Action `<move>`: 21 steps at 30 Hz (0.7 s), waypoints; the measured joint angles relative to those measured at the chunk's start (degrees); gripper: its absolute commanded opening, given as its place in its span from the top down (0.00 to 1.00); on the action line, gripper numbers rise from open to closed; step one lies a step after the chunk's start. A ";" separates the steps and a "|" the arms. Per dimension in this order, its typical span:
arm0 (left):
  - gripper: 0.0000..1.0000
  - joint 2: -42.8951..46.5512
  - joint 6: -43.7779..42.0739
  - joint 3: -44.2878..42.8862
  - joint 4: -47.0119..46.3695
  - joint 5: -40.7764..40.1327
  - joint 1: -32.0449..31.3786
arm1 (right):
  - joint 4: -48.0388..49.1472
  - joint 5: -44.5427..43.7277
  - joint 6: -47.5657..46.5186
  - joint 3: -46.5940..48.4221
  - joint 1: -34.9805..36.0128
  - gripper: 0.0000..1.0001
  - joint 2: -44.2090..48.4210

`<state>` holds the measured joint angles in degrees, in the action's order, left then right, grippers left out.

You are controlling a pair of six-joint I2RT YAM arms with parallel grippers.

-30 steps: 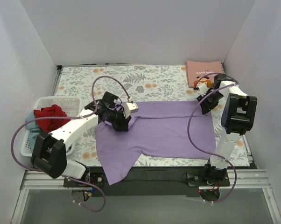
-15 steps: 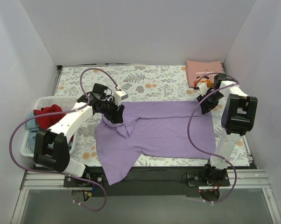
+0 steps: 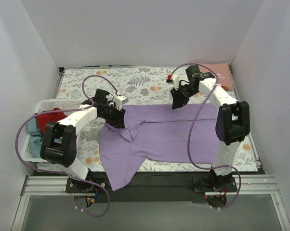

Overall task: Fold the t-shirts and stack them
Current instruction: Fold the tshirt

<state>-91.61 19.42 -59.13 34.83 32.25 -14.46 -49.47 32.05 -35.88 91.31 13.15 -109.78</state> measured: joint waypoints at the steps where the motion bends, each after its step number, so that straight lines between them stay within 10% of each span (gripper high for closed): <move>1: 0.64 0.02 -0.26 0.79 -0.96 0.28 -0.17 | 0.09 1.44 1.20 0.76 1.38 0.75 -0.22; 21: 0.65 -0.79 -6.19 6.51 -13.31 -2.67 -7.17 | 6.36 6.67 16.87 4.26 10.27 0.76 -12.79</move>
<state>-92.40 13.23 -52.62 21.52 29.58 -21.63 -43.11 38.72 -19.00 95.57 23.42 -122.56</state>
